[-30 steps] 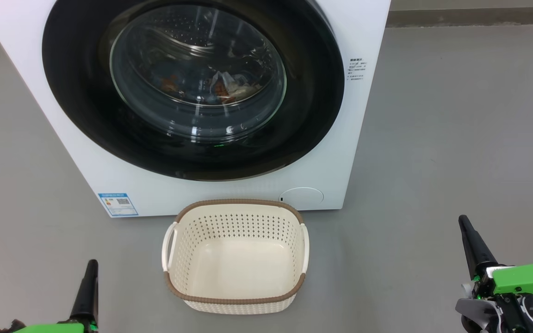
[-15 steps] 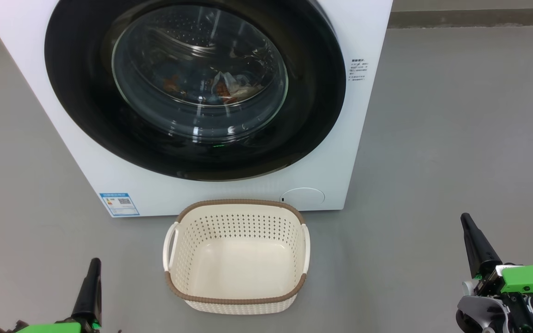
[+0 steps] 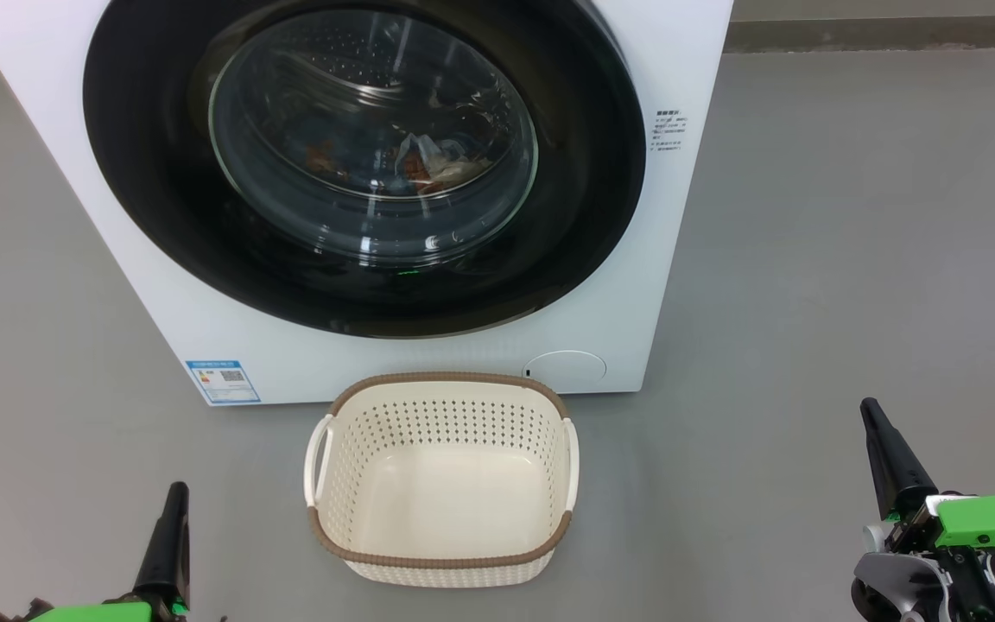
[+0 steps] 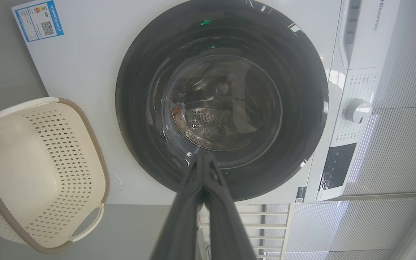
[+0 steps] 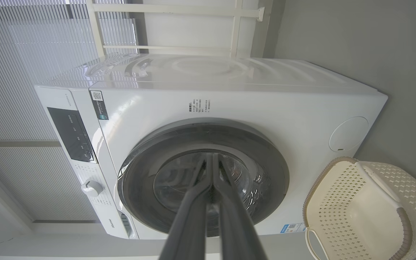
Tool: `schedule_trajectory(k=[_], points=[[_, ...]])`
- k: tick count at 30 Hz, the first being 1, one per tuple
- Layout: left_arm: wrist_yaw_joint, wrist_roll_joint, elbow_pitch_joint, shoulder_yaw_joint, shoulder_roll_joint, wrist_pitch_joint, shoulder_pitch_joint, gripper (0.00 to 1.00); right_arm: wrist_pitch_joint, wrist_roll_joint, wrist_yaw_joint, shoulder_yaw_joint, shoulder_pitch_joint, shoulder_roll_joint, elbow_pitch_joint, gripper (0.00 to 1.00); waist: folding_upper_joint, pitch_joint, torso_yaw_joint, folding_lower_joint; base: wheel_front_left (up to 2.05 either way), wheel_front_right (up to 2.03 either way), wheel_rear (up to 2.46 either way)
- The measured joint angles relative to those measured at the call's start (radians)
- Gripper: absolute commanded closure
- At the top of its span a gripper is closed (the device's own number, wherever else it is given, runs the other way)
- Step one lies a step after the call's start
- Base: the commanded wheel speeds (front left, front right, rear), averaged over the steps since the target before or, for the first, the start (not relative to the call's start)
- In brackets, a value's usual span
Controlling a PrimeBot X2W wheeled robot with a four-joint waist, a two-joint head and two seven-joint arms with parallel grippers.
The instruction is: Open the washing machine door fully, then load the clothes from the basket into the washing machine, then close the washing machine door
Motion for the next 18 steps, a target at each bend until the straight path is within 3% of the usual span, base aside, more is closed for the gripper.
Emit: schedule_trajectory(k=[18], points=[[0.0, 0.0, 0.0, 0.0, 0.0, 0.0, 0.0, 1.0, 0.0, 0.0, 0.0, -0.001, 0.0, 0.0, 0.0, 1.0, -0.0001, 0.0, 0.0, 0.0, 0.0, 0.0, 0.0]])
